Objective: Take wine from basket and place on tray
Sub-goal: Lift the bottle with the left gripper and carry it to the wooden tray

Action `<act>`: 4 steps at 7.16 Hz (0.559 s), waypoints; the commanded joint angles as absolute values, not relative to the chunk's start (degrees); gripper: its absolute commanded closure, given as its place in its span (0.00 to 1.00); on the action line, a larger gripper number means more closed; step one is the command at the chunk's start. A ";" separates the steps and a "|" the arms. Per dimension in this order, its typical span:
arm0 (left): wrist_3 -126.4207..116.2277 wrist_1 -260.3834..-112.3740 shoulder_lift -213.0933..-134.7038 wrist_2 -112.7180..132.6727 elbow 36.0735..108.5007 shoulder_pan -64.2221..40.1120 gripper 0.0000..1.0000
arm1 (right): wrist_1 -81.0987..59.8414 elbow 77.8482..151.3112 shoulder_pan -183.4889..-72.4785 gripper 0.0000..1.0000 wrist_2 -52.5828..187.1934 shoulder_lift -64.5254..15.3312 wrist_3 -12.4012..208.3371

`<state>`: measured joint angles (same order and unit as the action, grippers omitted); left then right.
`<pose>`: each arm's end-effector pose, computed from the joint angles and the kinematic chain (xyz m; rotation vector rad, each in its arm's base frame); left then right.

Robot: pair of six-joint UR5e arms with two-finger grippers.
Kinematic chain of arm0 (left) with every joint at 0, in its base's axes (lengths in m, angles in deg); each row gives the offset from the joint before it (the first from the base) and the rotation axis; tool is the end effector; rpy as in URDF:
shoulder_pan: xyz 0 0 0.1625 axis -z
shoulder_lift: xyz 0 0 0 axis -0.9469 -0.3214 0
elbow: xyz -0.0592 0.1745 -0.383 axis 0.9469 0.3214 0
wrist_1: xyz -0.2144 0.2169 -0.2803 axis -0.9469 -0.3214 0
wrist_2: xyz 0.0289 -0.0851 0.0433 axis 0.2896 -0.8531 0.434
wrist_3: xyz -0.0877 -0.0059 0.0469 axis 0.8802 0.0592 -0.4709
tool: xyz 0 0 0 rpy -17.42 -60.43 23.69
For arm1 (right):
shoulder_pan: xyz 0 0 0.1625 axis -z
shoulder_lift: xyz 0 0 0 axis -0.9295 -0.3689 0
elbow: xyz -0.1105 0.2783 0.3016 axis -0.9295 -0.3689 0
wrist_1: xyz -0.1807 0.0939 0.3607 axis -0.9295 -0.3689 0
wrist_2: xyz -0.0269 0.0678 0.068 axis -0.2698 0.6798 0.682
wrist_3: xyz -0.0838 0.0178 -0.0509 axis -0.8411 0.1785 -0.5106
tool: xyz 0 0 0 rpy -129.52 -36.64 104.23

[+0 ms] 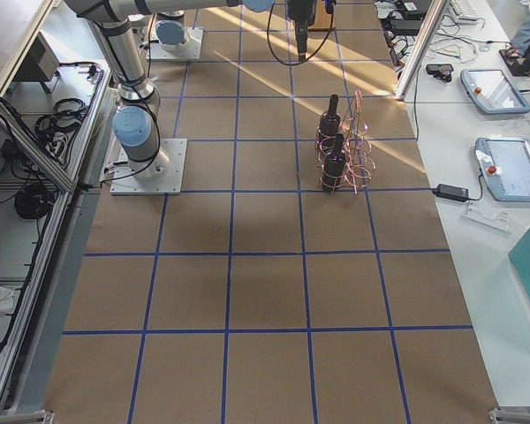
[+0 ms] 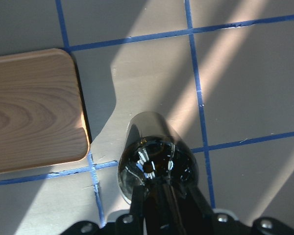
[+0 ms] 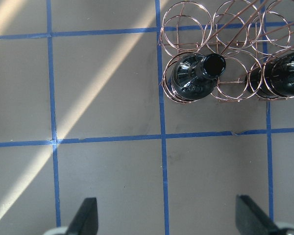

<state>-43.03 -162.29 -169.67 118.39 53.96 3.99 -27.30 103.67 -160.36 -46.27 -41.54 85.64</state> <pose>0.0198 -0.6194 0.4861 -0.2272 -3.0805 0.0224 0.1508 -0.5228 0.5349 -0.0602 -3.1311 0.2242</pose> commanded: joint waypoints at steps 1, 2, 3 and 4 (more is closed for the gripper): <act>-52.75 -162.47 -171.08 118.52 53.22 -3.98 1.00 | -26.96 101.66 -160.29 0.00 -46.07 -39.96 85.60; -57.22 -162.39 -172.57 118.96 52.08 -6.97 1.00 | -27.05 101.83 -160.20 0.00 -46.07 -39.87 85.60; -58.92 -162.30 -174.85 120.44 50.07 -8.83 1.00 | -27.13 102.09 -160.20 0.00 -46.07 -39.95 85.60; -60.50 -162.21 -176.87 120.46 48.40 -9.72 1.00 | -27.13 102.27 -160.20 0.00 -46.07 -40.04 85.60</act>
<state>-58.03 -162.32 -174.38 119.91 50.47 -7.92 -27.11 102.06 -160.21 -46.07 -39.99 85.60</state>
